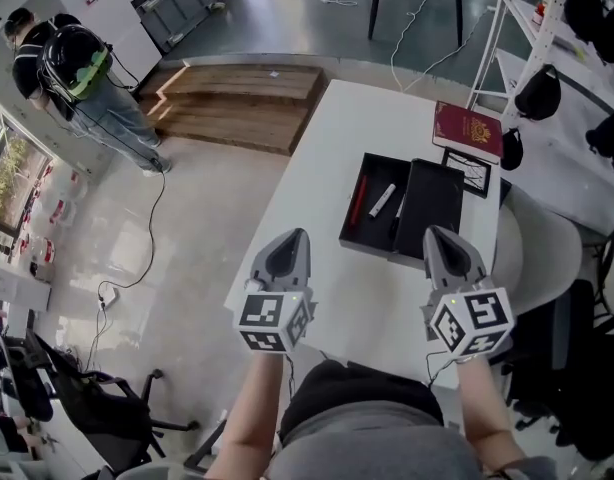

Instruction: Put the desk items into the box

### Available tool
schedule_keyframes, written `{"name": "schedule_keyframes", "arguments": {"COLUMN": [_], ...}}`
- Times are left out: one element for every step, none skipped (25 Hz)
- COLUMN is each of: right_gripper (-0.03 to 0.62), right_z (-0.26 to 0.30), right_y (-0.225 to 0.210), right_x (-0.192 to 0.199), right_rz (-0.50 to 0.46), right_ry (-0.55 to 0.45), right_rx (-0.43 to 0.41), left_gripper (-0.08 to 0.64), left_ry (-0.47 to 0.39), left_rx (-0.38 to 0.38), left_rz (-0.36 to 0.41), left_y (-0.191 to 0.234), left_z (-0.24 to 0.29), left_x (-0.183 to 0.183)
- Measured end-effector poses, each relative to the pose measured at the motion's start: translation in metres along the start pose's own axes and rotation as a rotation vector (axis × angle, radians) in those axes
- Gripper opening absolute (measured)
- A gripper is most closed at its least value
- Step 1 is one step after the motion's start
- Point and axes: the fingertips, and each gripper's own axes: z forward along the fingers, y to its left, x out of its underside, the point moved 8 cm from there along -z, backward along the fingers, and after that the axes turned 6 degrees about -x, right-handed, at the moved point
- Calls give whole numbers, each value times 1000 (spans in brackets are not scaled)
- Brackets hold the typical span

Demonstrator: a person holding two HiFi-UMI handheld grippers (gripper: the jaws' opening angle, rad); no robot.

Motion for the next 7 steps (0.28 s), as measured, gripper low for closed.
{"name": "schedule_keyframes", "arguments": {"right_gripper": [3, 3, 3, 3, 3, 3, 3], "right_z": [0, -1, -1, -2, -3, -3, -4], "right_y": [0, 0, -1, -1, 0, 0, 0], "right_x": [0, 1, 1, 2, 1, 1, 1], "right_rz": [3, 7, 11, 15, 17, 19, 20], "right_ry": [-1, -1, -2, -3, -4, -5, -6], "right_rx": [-1, -1, 0, 2, 3, 4, 4], "left_gripper": [8, 8, 8, 8, 8, 8, 8], "left_ry": [2, 4, 7, 9, 10, 12, 13], "left_rx": [-1, -1, 0, 1, 3, 4, 5], "left_rz": [-2, -5, -7, -9, -11, -12, -14], "left_y": [0, 0, 0, -1, -1, -1, -1], "left_z": [0, -1, -1, -1, -2, -2, -3], "left_x": [1, 2, 3, 3, 4, 3, 3]}}
